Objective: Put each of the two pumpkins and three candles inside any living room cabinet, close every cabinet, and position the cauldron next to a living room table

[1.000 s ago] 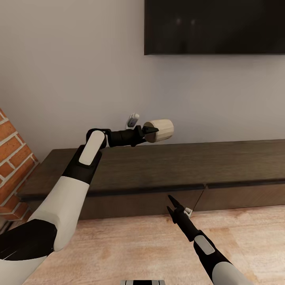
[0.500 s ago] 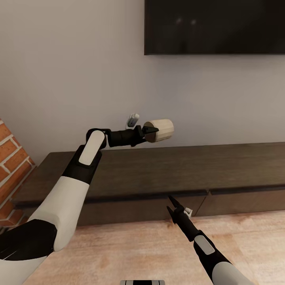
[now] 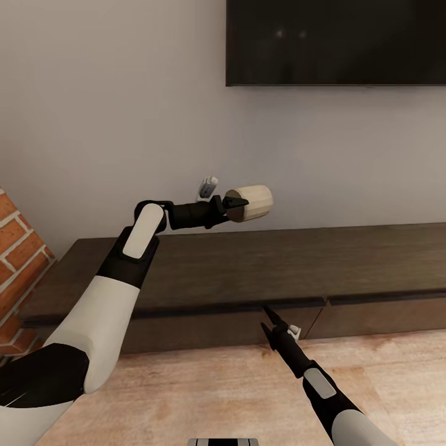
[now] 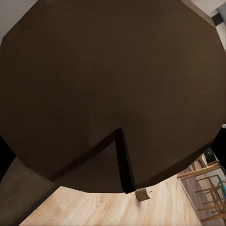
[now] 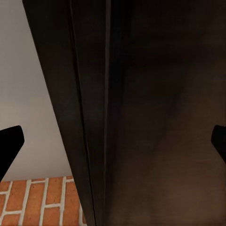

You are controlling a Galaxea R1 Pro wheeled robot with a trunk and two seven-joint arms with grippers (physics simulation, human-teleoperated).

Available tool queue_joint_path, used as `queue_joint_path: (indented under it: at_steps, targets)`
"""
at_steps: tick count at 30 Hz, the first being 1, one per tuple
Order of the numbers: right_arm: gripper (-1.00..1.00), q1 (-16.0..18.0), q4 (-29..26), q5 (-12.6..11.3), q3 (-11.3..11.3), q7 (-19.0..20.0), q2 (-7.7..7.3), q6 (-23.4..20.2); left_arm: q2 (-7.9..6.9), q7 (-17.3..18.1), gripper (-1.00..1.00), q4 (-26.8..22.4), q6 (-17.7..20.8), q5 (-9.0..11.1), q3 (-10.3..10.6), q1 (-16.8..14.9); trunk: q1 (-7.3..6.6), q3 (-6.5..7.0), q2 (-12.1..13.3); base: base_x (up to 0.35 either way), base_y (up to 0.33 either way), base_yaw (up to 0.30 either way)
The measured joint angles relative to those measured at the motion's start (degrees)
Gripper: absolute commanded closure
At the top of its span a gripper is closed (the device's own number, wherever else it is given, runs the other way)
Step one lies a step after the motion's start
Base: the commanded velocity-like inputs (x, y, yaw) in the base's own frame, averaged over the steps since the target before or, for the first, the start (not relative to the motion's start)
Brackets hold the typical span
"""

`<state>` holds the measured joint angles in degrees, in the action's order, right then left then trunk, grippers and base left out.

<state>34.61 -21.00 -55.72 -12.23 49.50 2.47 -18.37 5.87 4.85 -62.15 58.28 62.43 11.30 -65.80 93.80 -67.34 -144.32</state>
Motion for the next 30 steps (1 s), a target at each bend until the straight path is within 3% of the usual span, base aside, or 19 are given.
queue_joint_path:
  at_steps: [24,30]
  targets:
    - [-1.00,0.0,0.1,0.0,0.0,0.0,0.05,0.0,0.00,0.1,1.00,0.0,0.0,0.0,0.0,0.0,0.00,0.00,0.0,0.023,0.000,0.000]
    - [-1.00,0.0,0.1,0.0,0.0,0.0,0.06,0.0,-0.01,0.1,1.00,0.0,0.1,-0.2,0.0,0.0,0.16,-1.32,-0.1,0.000,0.000,0.000]
